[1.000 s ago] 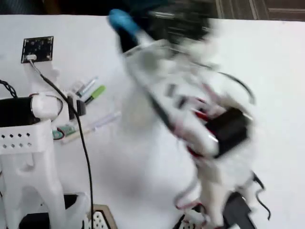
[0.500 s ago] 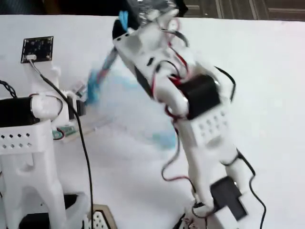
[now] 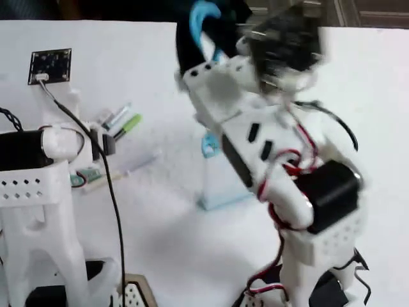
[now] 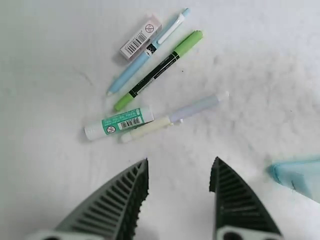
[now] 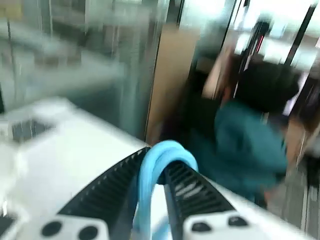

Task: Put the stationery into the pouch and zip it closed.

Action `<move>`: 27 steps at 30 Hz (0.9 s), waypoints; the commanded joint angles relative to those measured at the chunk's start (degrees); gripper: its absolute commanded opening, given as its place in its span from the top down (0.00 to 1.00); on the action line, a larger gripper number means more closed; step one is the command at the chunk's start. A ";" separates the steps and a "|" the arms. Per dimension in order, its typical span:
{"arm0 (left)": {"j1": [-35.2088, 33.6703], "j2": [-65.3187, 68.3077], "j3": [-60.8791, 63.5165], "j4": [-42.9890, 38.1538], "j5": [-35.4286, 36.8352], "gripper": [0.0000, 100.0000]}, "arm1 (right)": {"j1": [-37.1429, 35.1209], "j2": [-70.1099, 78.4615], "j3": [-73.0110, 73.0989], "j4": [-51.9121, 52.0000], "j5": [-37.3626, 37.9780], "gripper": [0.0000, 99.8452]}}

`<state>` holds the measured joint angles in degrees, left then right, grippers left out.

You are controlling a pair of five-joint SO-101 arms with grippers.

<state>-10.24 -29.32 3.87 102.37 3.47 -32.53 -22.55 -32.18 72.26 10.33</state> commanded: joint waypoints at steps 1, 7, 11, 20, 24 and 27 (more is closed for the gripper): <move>-0.57 -1.45 -2.02 0.09 0.18 0.78 | 0.75 -1.01 4.92 3.30 0.53 0.98; -0.22 -1.45 -2.29 0.09 0.18 0.78 | 0.66 -3.30 7.47 3.21 0.53 0.98; 1.54 -1.45 -2.37 0.09 0.44 0.78 | 0.75 -6.11 7.12 3.21 0.53 0.98; 14.73 -1.27 -4.40 -0.97 4.84 0.76 | 0.75 -13.41 7.47 -2.24 0.53 0.98; 17.10 -0.92 -9.05 -2.55 8.97 0.71 | 0.75 -14.37 7.38 -3.65 0.62 0.98; 17.27 -0.92 -9.41 -5.01 11.69 0.71 | 0.75 -14.55 7.12 -3.74 0.62 0.98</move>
<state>6.37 -29.32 -3.34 99.56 13.05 -32.26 -36.26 -24.53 69.98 10.42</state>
